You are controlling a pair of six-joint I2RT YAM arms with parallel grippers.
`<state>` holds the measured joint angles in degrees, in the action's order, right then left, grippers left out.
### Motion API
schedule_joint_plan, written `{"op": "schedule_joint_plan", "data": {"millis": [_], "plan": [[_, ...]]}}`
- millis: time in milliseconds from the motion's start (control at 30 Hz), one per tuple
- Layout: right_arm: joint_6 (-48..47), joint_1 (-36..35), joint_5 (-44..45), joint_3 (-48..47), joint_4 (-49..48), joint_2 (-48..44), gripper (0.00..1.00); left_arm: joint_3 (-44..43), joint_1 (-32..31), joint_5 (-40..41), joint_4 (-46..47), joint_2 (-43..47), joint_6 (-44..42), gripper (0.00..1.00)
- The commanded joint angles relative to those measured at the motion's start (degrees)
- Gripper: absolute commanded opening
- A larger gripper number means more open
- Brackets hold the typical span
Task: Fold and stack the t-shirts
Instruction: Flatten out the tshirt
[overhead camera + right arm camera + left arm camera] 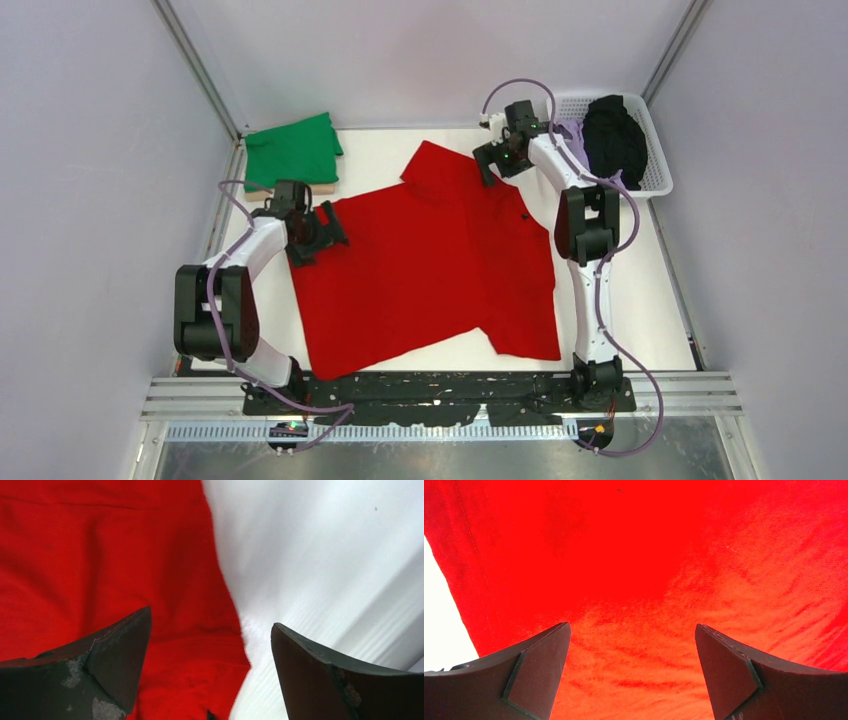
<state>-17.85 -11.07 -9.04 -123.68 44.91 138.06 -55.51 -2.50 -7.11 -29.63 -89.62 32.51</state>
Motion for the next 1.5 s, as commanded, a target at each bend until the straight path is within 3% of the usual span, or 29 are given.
{"op": "schedule_joint_plan", "data": {"millis": [0, 267, 700, 967, 1100, 1300, 1467], "plan": [[1.4, -3.1, 0.3, 3.1, -5.6, -9.2, 0.95, -3.7, 0.4, 0.0, 1.4, 4.6, -0.7, 1.00], [4.1, -6.8, -1.2, 5.2, -6.0, -5.6, 0.95, -7.0, 0.2, -2.6, 2.8, 0.8, 1.7, 1.00], [11.5, -5.0, -2.8, 7.4, -2.0, -3.2, 0.95, -17.9, -2.0, -3.7, 3.1, -15.4, 7.0, 1.00], [17.7, 0.6, -2.0, 25.5, -6.5, -14.8, 0.95, -27.6, -3.3, -5.3, 1.7, -23.9, 9.8, 1.00], [17.8, 2.0, 3.6, 32.3, -4.3, -19.0, 0.95, -34.1, -5.6, -5.5, -1.0, -27.9, 9.5, 1.00], [22.4, 3.1, 6.8, 49.9, -10.0, -28.9, 0.95, -41.9, -8.4, -8.2, -2.5, -33.9, 9.4, 1.00], [25.0, 3.1, 12.1, 58.3, -11.3, -38.3, 0.95, -47.9, -9.7, -9.5, -2.8, -37.4, 8.3, 1.00]]}}
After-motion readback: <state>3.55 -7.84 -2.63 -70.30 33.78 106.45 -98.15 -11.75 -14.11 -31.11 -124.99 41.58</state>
